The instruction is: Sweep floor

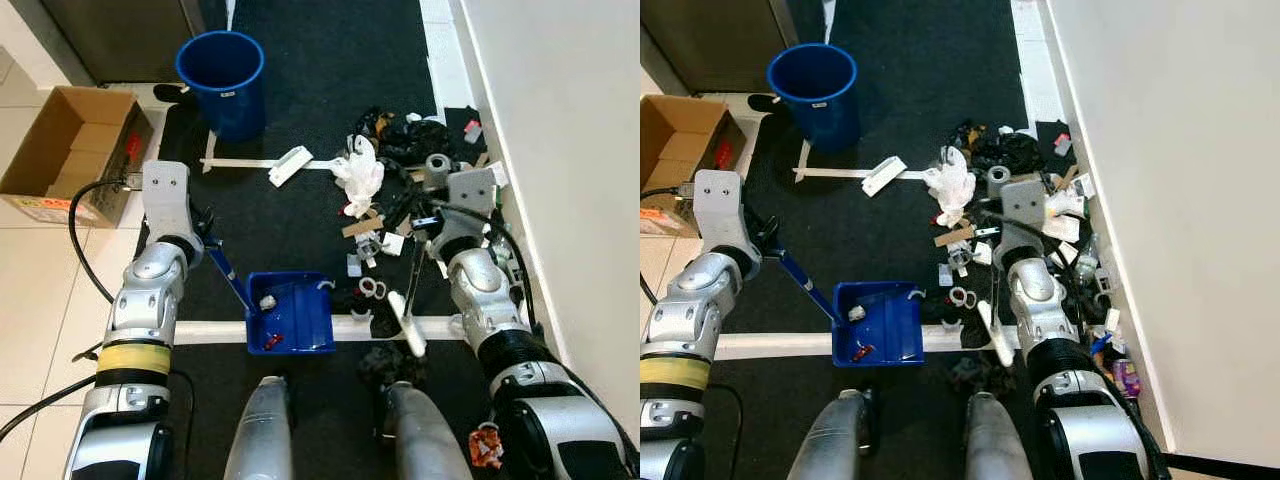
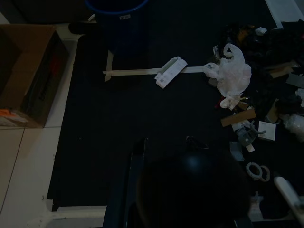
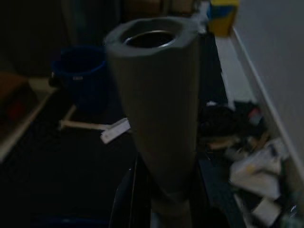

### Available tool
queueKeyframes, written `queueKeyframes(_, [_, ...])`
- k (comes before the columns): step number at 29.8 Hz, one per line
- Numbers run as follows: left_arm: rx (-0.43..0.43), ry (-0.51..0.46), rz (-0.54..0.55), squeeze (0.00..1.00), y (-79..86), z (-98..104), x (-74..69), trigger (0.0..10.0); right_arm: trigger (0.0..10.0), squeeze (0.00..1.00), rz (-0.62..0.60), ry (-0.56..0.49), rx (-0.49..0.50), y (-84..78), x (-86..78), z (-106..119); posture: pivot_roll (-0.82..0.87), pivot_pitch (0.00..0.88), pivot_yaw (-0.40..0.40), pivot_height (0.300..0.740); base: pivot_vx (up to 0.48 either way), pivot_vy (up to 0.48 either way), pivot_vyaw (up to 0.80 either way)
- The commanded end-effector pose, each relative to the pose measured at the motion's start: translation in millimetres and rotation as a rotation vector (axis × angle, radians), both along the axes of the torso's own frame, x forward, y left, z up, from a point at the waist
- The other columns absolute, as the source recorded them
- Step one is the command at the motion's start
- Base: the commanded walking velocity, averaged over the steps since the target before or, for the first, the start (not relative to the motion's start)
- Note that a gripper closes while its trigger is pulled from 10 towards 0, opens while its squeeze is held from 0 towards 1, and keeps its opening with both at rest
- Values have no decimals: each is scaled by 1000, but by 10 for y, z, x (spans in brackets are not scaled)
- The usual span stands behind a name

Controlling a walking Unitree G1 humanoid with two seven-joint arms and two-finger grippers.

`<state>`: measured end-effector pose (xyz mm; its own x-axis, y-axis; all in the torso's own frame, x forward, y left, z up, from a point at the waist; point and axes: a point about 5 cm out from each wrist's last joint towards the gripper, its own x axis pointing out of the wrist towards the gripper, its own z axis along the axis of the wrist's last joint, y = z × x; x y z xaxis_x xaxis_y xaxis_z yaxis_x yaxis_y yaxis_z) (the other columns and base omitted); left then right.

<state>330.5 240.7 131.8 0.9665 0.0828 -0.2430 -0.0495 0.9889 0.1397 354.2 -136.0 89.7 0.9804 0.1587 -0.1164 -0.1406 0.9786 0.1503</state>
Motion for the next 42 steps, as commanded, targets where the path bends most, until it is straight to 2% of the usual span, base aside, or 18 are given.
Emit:
queueKeyframes(1, [53,34,48,0,94,-62,-65,10000,10000,0,-13,45,161,40,-47,-89,34,225,-18,740,0,0,0])
queueKeyframes(3, [49,41,29,0,72,-72,-65,10000,10000,0,-16,31,246,72,-26,-42,29,225,-16,740,0,0,0])
queueKeyframes(5, [46,45,19,0,61,-77,-65,10000,10000,0,-17,24,281,86,-18,-20,29,225,-16,740,0,0,0])
queueKeyframes(6, [32,58,-34,0,-20,-97,-63,10000,10000,0,-16,9,372,146,5,52,25,225,-15,740,0,0,0])
queueKeyframes(7, [27,62,-60,0,-63,-104,-60,10000,10000,0,-15,0,393,174,16,83,24,225,-14,740,0,0,0])
queueKeyframes(10, [16,68,-96,0,-130,-108,-48,10000,10000,0,-16,-13,438,220,37,135,22,226,-15,740,0,0,0])
queueKeyframes(18, [11,67,-117,0,-178,-101,-32,10000,10000,0,8,-30,499,313,56,215,22,227,-17,740,0,0,0])
queueKeyframes(23, [11,69,-117,0,-169,-99,-41,10000,10000,0,14,-49,517,291,79,302,22,228,-18,740,0,0,0])
queueKeyframes(26, [12,69,-116,0,-161,-99,-46,10000,10000,0,12,-91,488,216,117,407,22,228,-19,740,0,0,0])
queueKeyframes(31, [17,67,-115,0,-130,-90,-67,10000,10000,0,2,-225,308,-33,196,697,20,229,-19,740,0,0,0])
queueKeyframes(34, [21,70,-109,0,-100,-93,-83,10000,10000,0,-13,-271,255,-144,215,810,22,230,-18,740,0,0,0])
queueKeyframes(35, [21,70,-109,0,-100,-93,-83,10000,10000,0,-13,-271,255,-144,215,810,22,230,-18,740,0,0,0])
queueKeyframes(36, [23,72,-107,0,-89,-101,-90,10000,10000,0,-30,-292,197,-211,221,855,22,230,-18,740,0,0,0])
queueKeyframes(38, [24,74,-106,0,-86,-104,-92,10000,10000,0,-40,-297,171,-240,224,867,22,230,-18,740,0,0,0])
queueKeyframes(39, [25,75,-106,0,-88,-109,-94,10000,10000,0,-93,-293,103,-323,237,841,21,231,-17,740,0,0,0])
queueKeyframes(41, [24,77,-107,0,-99,-116,-95,10000,10000,0,-100,-283,39,-327,234,774,22,232,-15,740,0,0,0])
queueKeyframes(42, [24,77,-107,0,-99,-116,-95,10000,10000,0,-100,-283,39,-327,234,774,22,232,-15,740,0,0,0])
